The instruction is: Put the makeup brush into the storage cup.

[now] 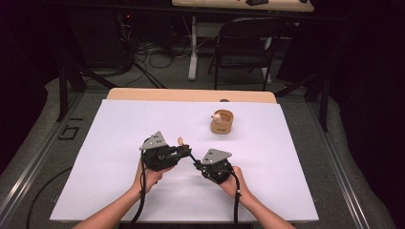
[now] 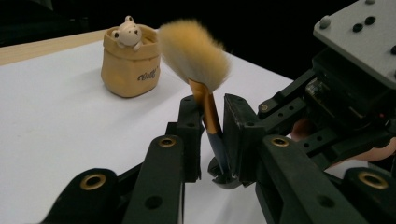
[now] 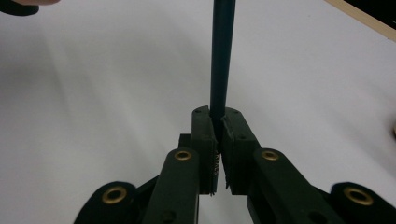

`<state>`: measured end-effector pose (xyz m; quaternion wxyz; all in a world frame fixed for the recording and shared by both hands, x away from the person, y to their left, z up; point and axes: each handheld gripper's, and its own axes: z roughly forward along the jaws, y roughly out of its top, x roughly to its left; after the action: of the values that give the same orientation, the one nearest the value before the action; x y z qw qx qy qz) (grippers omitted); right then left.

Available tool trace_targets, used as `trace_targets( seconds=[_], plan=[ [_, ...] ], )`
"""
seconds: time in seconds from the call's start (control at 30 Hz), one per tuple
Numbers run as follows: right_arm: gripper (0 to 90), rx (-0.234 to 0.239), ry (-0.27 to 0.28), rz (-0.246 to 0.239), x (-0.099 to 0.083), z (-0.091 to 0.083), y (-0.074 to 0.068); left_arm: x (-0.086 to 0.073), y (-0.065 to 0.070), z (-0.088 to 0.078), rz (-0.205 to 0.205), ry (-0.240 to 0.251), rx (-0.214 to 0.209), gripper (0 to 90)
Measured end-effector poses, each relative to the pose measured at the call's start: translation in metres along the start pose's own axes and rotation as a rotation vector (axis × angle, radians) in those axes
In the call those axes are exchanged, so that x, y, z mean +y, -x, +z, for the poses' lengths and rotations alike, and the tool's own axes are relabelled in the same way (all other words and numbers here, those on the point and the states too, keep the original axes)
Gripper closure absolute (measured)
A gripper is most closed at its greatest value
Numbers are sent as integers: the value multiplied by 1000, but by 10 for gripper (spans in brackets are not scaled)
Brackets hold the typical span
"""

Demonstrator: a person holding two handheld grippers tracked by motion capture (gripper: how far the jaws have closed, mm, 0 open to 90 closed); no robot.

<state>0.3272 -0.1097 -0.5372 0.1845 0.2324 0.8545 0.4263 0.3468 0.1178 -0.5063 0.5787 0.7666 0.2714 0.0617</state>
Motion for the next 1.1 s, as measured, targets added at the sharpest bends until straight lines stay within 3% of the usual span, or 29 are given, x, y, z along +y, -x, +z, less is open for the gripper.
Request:
trace_targets(
  seconds=[0.23,0.4,0.47,0.57,0.8,1.0,1.1],
  plan=[
    [848,-4,10,7,2,2,1,4,3,2,4,13,-36,833],
    [834,3,26,8,5,3,0,8,3,-2,29,14,-35,839],
    [779,2,32,12,6,1,2,8,3,-2,31,9,-26,839],
    [604,-30,44,36,7,-2,5,9,4,-1,40,1,-6,839],
    [119,-65,87,105,11,-10,13,9,4,-1,49,-9,20,838],
    [56,-63,107,129,13,-12,15,9,5,0,48,-8,39,838],
    [155,-51,115,124,13,-12,14,9,6,3,51,-11,39,838]
  ],
)
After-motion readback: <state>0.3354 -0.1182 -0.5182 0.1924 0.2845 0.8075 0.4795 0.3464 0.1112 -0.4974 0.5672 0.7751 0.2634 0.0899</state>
